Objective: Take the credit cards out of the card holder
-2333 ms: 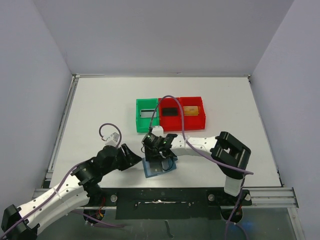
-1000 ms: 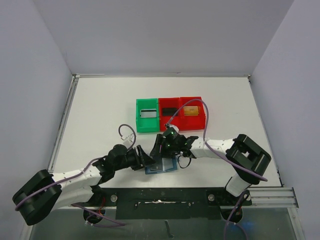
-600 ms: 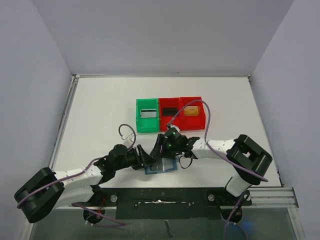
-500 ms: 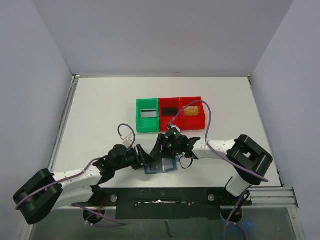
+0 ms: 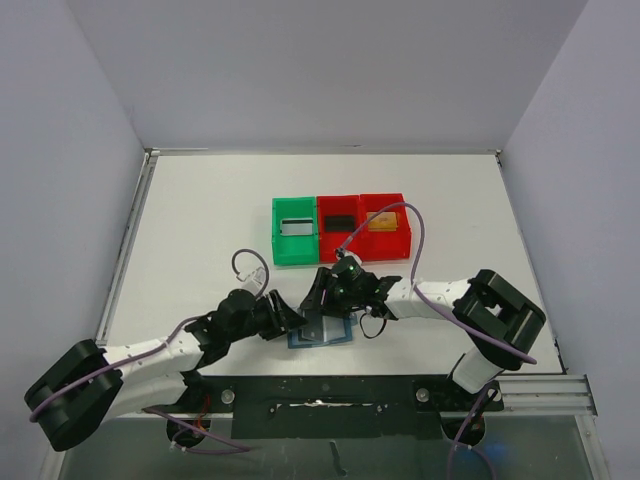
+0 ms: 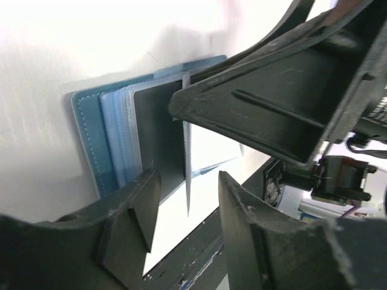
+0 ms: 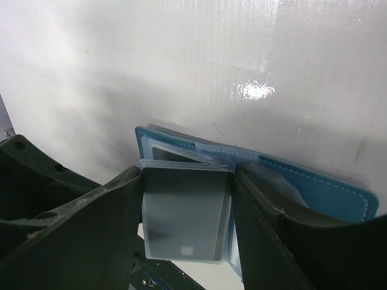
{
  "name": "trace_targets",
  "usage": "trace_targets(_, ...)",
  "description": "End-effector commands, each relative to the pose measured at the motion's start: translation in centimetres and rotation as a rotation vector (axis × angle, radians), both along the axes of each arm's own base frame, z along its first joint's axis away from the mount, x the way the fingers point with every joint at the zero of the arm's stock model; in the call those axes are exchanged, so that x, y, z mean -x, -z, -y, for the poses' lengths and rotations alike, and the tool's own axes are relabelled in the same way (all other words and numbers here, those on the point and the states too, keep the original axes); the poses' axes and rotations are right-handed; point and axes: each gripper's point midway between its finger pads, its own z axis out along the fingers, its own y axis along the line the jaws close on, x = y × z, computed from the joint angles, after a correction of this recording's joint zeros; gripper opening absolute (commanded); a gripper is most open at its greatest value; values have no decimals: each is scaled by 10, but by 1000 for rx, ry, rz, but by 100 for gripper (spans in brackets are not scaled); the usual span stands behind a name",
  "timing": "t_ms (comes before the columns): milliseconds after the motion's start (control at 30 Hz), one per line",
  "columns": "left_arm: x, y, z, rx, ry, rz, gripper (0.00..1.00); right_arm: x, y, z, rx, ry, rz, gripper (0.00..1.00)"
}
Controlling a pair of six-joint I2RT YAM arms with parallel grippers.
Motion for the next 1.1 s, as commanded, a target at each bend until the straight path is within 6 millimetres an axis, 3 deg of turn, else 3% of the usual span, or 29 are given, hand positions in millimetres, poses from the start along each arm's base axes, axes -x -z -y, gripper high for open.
trace_targets(0, -8, -28, 25, 73, 86, 77, 38, -2, -8, -5, -50, 6, 9, 52)
trace_targets(300, -2, -34, 33, 70, 159, 101, 33, -5, -12, -8, -20, -28, 15, 53)
trace_targets(567, -17, -49, 43, 51, 158, 135, 28, -6, -22, -10, -51, -24, 32, 54)
trace_targets(767, -15, -40, 44, 52, 162, 109, 28, -8, -27, -5, -49, -7, 49, 63)
trace_targets(933, -11, -40, 48, 80, 191, 105, 33, -10, -40, 1, -54, -3, 83, 73)
trace_targets(1067, -12, -42, 59, 92, 231, 93, 35, -15, -51, 19, -9, 58, 122, 75)
